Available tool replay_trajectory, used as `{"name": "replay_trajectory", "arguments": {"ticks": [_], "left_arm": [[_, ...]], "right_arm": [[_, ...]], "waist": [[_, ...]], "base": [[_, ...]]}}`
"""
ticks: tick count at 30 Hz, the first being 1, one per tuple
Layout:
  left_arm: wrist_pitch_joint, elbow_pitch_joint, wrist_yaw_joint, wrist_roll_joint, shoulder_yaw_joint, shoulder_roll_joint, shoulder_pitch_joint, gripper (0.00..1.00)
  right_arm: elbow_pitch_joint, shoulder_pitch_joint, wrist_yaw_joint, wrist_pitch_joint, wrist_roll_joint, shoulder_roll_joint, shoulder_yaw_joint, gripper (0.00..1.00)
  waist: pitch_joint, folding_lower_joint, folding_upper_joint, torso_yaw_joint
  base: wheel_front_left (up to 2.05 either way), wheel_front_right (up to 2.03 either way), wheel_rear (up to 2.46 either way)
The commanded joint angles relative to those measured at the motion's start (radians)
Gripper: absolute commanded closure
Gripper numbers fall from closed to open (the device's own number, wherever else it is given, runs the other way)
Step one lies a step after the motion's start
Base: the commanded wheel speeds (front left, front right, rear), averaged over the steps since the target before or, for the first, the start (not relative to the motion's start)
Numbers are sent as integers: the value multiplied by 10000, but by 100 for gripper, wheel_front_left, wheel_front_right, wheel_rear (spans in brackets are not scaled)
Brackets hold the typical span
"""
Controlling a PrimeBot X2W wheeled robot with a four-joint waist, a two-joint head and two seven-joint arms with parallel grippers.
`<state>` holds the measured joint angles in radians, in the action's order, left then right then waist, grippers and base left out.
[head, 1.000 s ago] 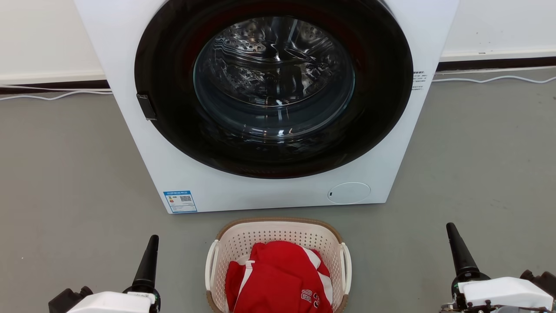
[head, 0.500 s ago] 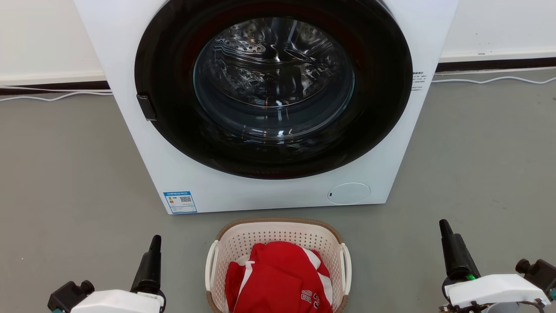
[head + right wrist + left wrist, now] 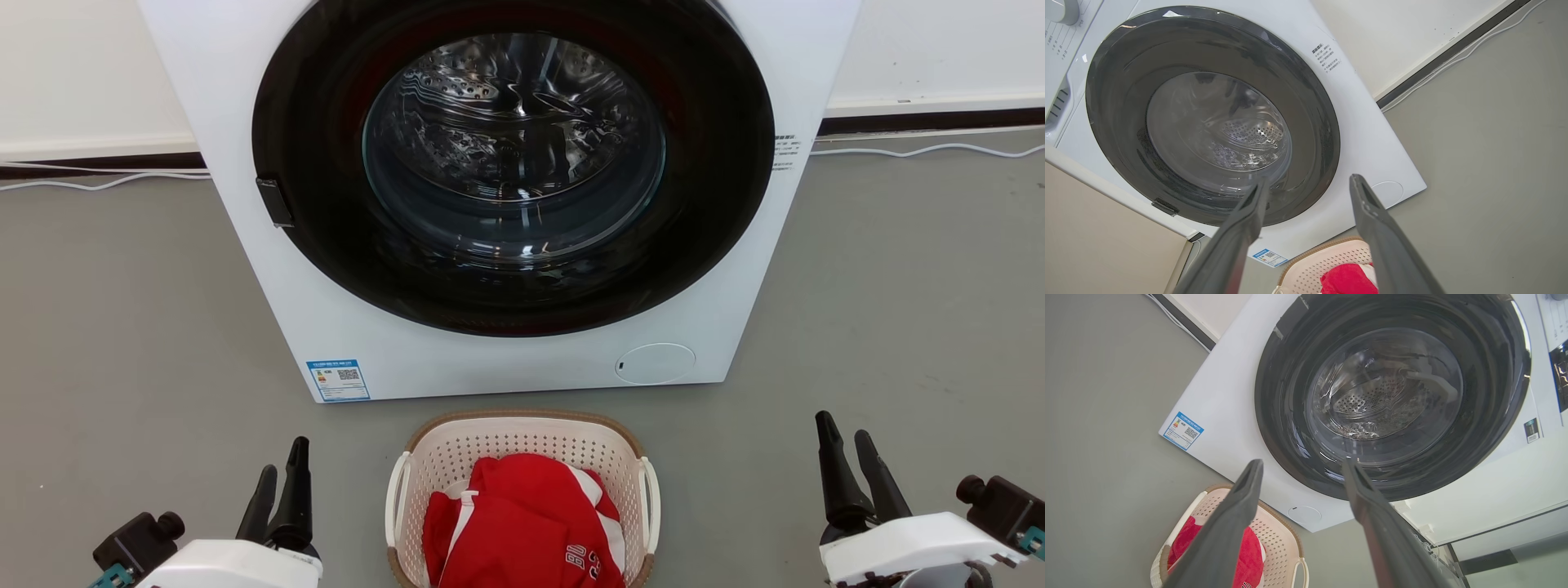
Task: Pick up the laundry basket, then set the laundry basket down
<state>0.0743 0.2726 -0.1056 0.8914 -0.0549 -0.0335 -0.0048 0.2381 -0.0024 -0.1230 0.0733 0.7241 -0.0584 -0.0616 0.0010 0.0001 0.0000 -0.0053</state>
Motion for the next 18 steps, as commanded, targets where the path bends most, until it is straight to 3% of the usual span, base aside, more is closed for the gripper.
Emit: {"name": "replay_trajectory", "arguments": {"ticks": [1,18], "left_arm": [[137,-310,47,-404,-104,-99,-136,0],[643,-416,16,-2630,-97,-119,-42,0]], "right_arm": [[-323,-390,-41,172,-430,-192,151,0],[-332,-468,-52,671,-2708,-257,176,0]], "waist": [[0,-1,0,6],[-3,-1,0,36]], "base": [[0,0,0],[0,0,0]]}}
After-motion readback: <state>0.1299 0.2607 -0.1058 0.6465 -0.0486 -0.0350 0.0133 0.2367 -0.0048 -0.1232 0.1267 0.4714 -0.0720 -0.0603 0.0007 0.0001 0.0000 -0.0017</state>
